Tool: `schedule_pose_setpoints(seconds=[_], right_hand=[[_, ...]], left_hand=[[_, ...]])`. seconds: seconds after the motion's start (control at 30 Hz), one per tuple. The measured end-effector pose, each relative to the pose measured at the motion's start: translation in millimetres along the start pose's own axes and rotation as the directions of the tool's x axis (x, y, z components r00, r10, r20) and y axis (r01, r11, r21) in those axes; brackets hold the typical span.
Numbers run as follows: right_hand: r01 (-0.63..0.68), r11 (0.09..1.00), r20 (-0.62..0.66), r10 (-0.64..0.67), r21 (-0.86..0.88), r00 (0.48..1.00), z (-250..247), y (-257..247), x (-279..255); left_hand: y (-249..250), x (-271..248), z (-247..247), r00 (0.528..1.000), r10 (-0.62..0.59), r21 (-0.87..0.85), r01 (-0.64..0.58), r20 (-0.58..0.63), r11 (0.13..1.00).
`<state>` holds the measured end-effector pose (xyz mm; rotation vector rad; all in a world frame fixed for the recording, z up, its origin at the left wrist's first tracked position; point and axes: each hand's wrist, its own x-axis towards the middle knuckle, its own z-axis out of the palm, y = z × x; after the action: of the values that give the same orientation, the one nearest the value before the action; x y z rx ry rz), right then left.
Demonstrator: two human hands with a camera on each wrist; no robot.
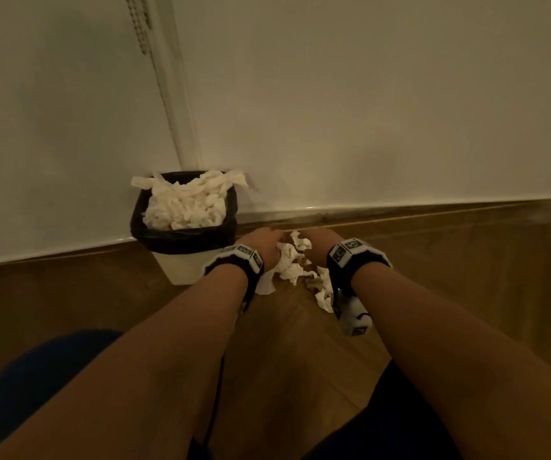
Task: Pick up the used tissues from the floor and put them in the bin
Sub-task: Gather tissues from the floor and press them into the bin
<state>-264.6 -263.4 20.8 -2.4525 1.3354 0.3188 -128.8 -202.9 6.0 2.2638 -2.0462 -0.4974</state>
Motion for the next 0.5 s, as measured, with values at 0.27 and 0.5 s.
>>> schedule_pose_setpoints(seconds=[0.27, 0.5], right_hand=[[0.078, 0.996, 0.096, -0.074, -0.038, 0.993, 51, 19, 33], [0.033, 0.993, 0.101, -0.045, 0.113, 0.994, 99, 18, 58]], left_hand=[[-50, 22, 98, 0.971, -0.225, -0.077, 0.231, 0.075, 0.970], [-62, 49, 118, 0.976, -0.209, -0.003, 0.210, 0.067, 0.978]])
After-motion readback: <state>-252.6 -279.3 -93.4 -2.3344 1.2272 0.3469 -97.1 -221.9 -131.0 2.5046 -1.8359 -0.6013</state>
